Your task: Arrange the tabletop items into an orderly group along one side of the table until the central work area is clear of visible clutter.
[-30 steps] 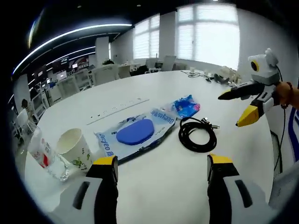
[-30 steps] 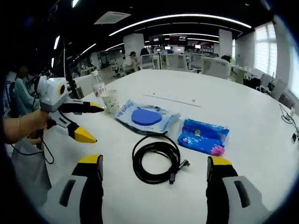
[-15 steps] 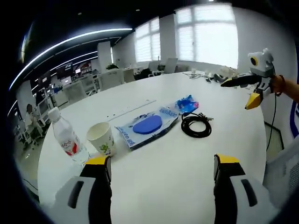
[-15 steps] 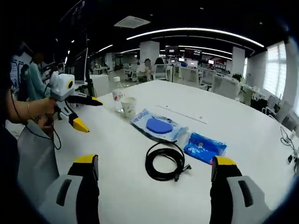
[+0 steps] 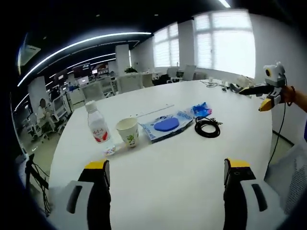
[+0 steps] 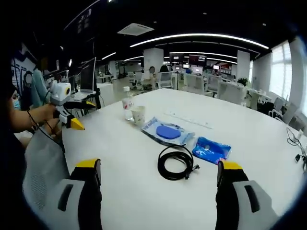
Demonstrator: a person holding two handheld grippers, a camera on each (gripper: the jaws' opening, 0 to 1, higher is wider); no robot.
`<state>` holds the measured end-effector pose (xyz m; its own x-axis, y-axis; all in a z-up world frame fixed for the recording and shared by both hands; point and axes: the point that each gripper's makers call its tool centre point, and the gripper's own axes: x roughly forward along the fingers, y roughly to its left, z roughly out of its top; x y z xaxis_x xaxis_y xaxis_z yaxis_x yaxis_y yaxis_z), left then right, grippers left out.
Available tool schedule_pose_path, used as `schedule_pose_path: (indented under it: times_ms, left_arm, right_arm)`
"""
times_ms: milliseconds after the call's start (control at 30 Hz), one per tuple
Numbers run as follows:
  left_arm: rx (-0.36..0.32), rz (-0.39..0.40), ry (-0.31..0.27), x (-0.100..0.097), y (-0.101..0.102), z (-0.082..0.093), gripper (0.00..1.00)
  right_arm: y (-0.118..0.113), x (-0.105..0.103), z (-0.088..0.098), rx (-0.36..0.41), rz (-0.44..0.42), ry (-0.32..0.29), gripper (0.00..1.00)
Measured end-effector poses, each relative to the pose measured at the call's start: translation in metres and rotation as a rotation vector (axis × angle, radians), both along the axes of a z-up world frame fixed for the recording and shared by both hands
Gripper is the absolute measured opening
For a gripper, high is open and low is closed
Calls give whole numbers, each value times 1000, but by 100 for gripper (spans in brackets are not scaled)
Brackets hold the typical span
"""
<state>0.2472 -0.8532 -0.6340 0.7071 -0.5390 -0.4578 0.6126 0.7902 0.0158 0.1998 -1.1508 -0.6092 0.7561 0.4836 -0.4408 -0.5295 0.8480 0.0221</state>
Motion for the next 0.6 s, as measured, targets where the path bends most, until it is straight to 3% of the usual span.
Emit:
schedule_pose_path:
  times_ms: [200,600]
  left_arm:
    - [-24,75,-14,-7,20,8,97]
    - [-9,116,-22,-14,40,10,97]
  right_arm:
    - [-9,-12,0,-9,-26,-8,100]
    - [-19,-23,2,-2,-78,-21,100]
